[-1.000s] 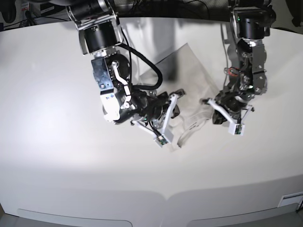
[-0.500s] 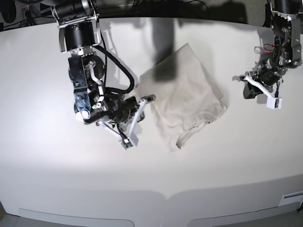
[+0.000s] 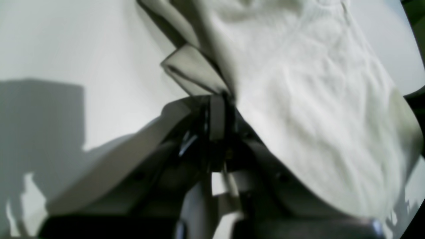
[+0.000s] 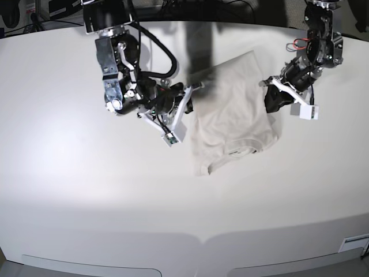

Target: Fold the T-shirt properly

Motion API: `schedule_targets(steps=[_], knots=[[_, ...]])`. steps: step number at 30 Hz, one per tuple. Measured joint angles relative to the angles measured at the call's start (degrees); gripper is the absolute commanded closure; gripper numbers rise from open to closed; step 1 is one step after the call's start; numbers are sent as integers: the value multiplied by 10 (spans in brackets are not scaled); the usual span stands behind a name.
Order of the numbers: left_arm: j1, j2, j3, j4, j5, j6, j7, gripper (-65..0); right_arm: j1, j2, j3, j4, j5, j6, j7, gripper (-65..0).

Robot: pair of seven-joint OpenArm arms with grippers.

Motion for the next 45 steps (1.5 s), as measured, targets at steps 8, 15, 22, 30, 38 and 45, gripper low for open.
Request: schedule_targets(steps=[8, 15, 22, 30, 38, 45], knots=[[-43, -33, 4, -2, 16, 7, 42, 0, -28, 0, -4, 51, -36, -3, -6, 0], [-21, -116, 3, 106, 21, 83, 46, 0, -27, 57, 10, 185, -32, -49, -20, 0], [87, -143, -5, 210, 68, 137, 33, 0, -84, 98, 72, 264, 20, -60, -28, 0], [219, -143, -95, 253, 30, 139, 31, 0, -201, 125, 240, 345, 129, -22, -57, 0], [354, -75, -204, 263, 36, 107, 28, 0, -330, 122, 368, 349, 218, 20, -92, 0], [448, -7, -251, 263, 62, 44, 13, 0, -438, 124, 402, 350, 262, 22, -101, 0]])
